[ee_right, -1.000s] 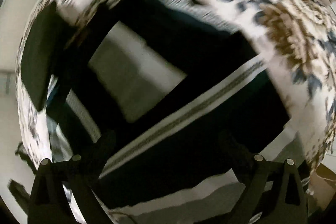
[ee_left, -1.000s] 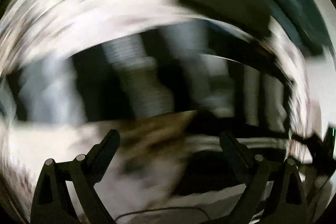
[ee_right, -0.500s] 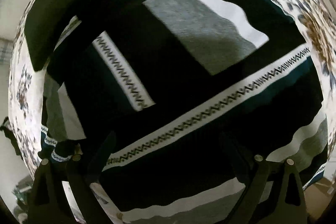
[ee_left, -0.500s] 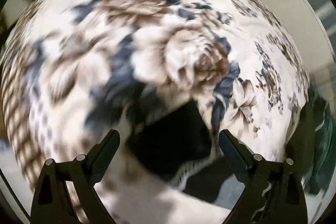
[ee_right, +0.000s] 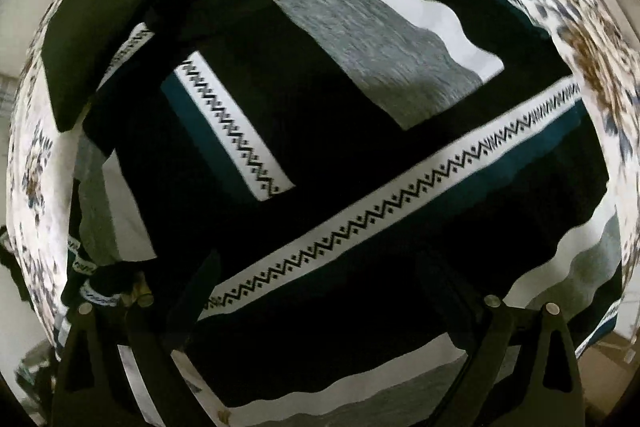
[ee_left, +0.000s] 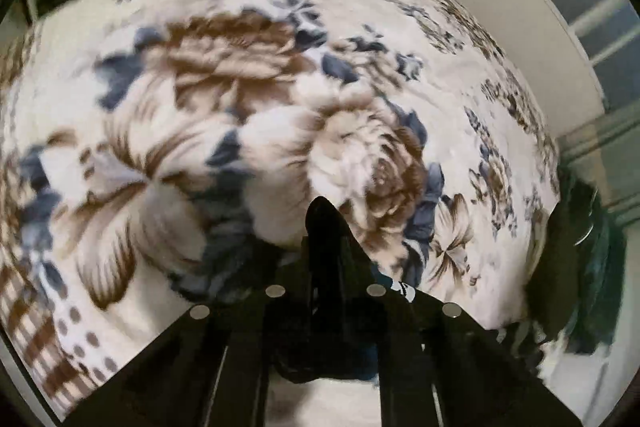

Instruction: Fold small clothes

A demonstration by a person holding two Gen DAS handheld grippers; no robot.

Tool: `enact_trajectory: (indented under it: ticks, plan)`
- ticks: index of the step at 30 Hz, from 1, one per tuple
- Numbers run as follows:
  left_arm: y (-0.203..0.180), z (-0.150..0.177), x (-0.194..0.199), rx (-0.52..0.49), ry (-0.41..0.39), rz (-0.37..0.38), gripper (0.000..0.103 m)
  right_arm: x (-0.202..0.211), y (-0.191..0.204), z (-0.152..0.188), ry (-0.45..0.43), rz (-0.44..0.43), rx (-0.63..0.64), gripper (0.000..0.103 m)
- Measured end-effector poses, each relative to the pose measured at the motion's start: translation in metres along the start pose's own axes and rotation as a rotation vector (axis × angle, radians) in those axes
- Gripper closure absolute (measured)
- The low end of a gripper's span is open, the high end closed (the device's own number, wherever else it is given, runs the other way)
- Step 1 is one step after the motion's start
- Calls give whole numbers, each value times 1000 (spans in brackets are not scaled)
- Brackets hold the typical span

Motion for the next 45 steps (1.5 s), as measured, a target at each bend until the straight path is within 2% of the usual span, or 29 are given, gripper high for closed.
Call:
enact_trajectory:
  ticks: [2,4,5,6,8,10,13,14,15,17,18,19,20,22,24,28,30,32,34,38,41,43,45]
  plan:
    - [7,8,-10,60,74,16,91,-1,-4,3,8,-5,-16,3]
    - [15,17,-11,112,126,17,83,0,-5,6,7,-6,-17,3]
    - [19,23,-4,135,131,4,70,1,-5,7,8,-10,-14,3]
    - [24,31,7,164,112,7,53,2,-6,7,7,-17,-10,3]
    - [31,49,25,233,76,29,32,2,-3,7,-5,-19,-7,3]
    - [33,69,29,304,83,91,32,4,-4,6,-20,-15,-7,3]
    - [23,84,4,353,134,147,32,5,-4,6,-29,-17,-15,3]
    - [18,83,-7,360,132,154,32,5,-6,5,-27,-24,-20,3]
    - [15,80,-14,358,122,128,32,6,-11,4,-26,-29,-24,3]
    - [7,69,-18,340,58,84,34,9,-18,-2,-30,-32,-22,3]
    - [-1,62,-18,315,18,70,48,11,-19,-10,-38,-24,-15,3]
    - [-11,54,-16,272,-9,56,69,12,-23,-16,-49,-7,-4,3]
    - [-26,46,-16,196,-8,19,97,13,-27,-21,-63,11,8,3]
    - [-52,35,-11,100,-32,1,97,17,-35,-30,-96,53,35,3]
    - [-89,27,0,-25,-47,-4,97,20,-40,-40,-126,66,54,3]
    - [-179,27,19,-222,-59,37,97,25,-42,-57,-120,-5,40,3]
    - [-241,41,27,-323,-49,87,97,26,-38,-70,-111,-41,26,3]
    - [-306,66,30,-416,-23,149,97,33,-49,-84,-107,-75,12,3]
    - [-375,102,24,-502,30,225,97,38,-57,-95,-108,-96,1,3]
    - [-513,212,-8,-625,185,386,97,51,-96,-123,-111,-125,-45,3]
    - [-600,298,-38,-745,280,460,97,57,-138,-145,-110,-125,-113,3]
    - [-641,346,-55,-813,333,488,97,60,-173,-157,-96,-131,-184,3]
    - [-672,392,-72,-872,388,485,96,57,-198,-167,-71,-139,-229,3]
Point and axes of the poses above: each gripper's, at about its wrist camera, not at the fingertips, and x roughly against the way its jaws point, y to its left, z to its underside, the point moved 5 cm from there along -x, roughly the way its jaws point, and after that the axes turned 8 degrees about -x, right-handed, at the moved point
